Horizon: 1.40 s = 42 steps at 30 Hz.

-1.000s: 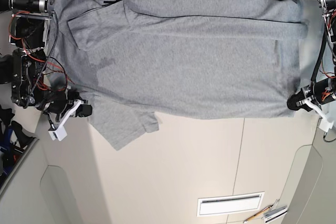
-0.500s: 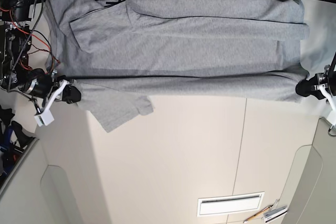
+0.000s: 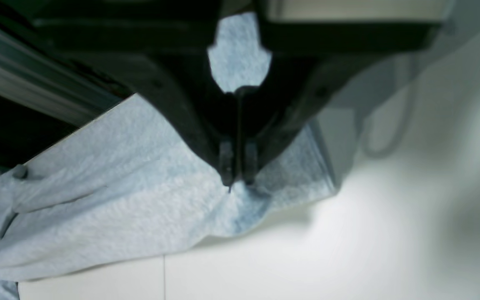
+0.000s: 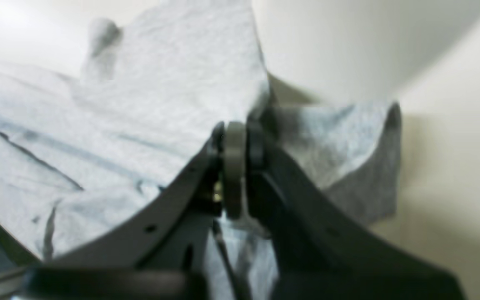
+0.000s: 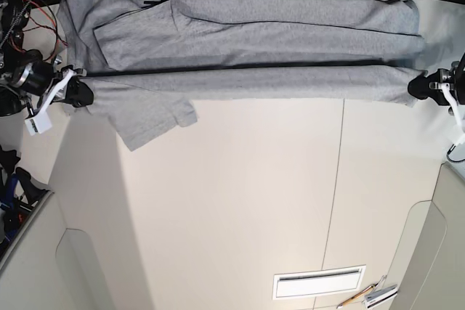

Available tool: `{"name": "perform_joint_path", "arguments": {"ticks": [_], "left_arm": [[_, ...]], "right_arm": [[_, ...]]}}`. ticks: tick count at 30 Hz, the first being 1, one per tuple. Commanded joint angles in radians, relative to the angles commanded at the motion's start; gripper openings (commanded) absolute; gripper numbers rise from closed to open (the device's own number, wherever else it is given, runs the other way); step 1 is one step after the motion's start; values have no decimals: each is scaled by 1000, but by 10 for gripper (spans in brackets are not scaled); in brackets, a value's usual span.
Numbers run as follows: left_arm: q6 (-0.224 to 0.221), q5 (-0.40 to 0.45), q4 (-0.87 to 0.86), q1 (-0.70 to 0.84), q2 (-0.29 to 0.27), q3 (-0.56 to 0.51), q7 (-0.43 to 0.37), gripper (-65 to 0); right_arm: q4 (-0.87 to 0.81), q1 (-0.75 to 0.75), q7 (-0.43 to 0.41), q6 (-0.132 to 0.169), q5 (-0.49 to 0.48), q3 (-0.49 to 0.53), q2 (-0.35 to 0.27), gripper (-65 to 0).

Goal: Fold the T-shirt properly
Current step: 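Fold the grasped side edge over onto the first fold with both grippers, then release the shirt and reposition the right gripper near the collar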

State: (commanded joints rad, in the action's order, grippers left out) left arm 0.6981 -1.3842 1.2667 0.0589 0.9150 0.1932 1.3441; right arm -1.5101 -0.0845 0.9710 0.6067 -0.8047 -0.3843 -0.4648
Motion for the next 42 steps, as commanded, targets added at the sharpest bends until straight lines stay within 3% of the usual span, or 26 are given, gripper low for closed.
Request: {"name": "perform_joint_path", "arguments": {"ticks": [5, 14, 15, 17, 19, 21, 23, 26, 30, 34, 39, 42], "left_arm": [[0, -30, 0, 29, 0, 0, 52, -650], [0, -55, -3, 69, -2, 0, 52, -650], [0, -55, -3, 77, -2, 0, 52, -650], [0, -55, -4, 89, -6, 0, 52, -649], [0, -55, -4, 113, -6, 0, 11, -525], [0, -54, -3, 125, -7, 0, -25, -411], [0, -56, -3, 123, -6, 0, -29, -359], [0, -55, -3, 112, -5, 2, -16, -358], [0, -63, -3, 71, -5, 40, 4, -357], [0, -99, -3, 48, -5, 163, 52, -357], [0, -99, -2, 47, -5, 359, 52, -357], [0, -99, -1, 47, -5, 414, 52, -358]], "right_arm": [[0, -49, 2, 0, 0, -20, 0, -650], [7, -128, 1, -8, 13, -20, 3, -650], [14, -133, 0, -8, 16, -20, 4, -628], [35, -132, -14, -8, 23, -20, 12, -526], [44, -133, -25, -8, 28, -20, 27, -393], [44, -132, -35, -8, 26, -21, 39, -310], [40, -126, -51, -8, 22, -26, 47, -305], [5, -117, -55, -8, -40, -59, 48, -305], [-33, -69, -48, -8, -39, -80, 47, -305], [-37, -49, -39, -9, -42, -82, 47, -305], [-87, -49, -31, -8, -52, -116, 47, -305], [-94, -49, -16, -8, -61, -118, 48, -307]]}}
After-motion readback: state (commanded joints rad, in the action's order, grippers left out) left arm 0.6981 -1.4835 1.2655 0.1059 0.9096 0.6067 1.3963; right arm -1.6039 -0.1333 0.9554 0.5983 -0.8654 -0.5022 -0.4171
